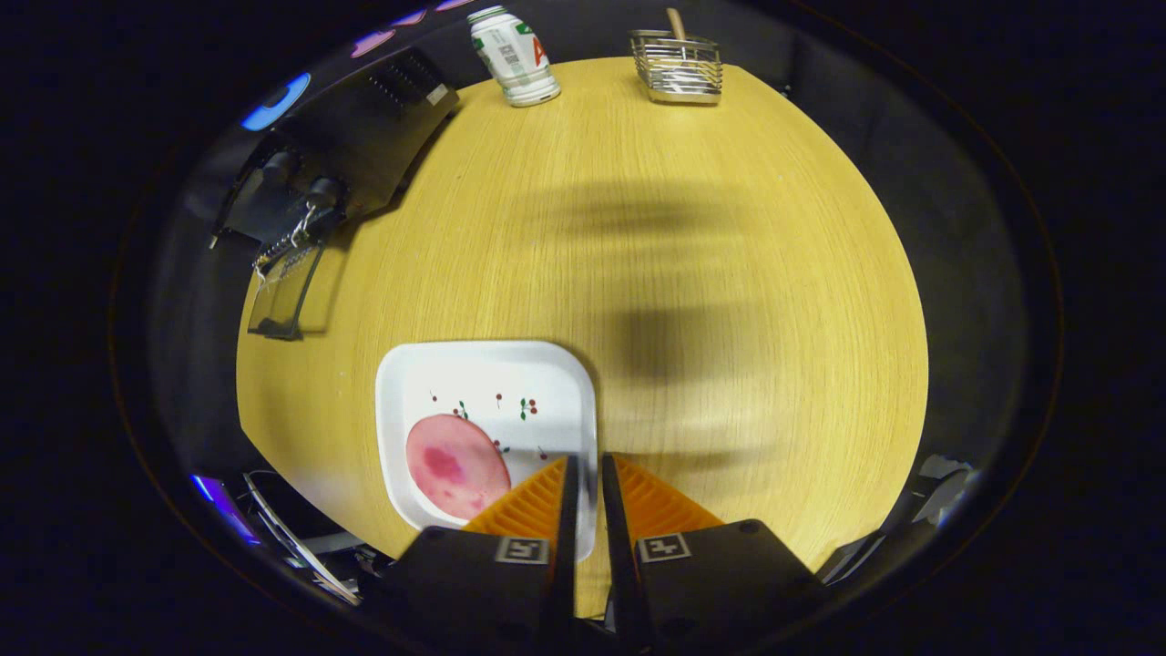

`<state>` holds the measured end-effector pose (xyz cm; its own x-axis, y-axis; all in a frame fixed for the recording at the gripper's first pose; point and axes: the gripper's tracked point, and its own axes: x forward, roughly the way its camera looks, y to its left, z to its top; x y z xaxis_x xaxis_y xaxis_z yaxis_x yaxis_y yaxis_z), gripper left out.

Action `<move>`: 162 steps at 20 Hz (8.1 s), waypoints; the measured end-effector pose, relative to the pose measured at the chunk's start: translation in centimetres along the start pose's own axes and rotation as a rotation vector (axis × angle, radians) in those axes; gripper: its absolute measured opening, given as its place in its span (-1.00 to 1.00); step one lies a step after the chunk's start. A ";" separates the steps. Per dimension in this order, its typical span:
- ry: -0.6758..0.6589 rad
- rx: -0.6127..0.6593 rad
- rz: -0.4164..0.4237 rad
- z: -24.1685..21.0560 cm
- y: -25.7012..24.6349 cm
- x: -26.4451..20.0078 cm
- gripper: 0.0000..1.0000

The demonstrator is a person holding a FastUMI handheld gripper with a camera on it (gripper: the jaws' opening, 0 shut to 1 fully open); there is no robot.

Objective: Open the toaster oven, put the food inside, and close the toaster oven door.

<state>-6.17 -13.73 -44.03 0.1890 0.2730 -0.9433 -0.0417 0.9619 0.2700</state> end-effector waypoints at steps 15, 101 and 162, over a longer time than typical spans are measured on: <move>-0.201 0.425 0.435 -0.5 0.9 -2.9 -0.89; -0.504 1.409 0.483 20.5 39.2 2.4 -0.66; -0.551 0.129 0.163 7.1 38.1 0.8 0.95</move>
<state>-0.60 23.11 -33.13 0.6734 0.3375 -0.6577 0.0004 0.8895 0.4569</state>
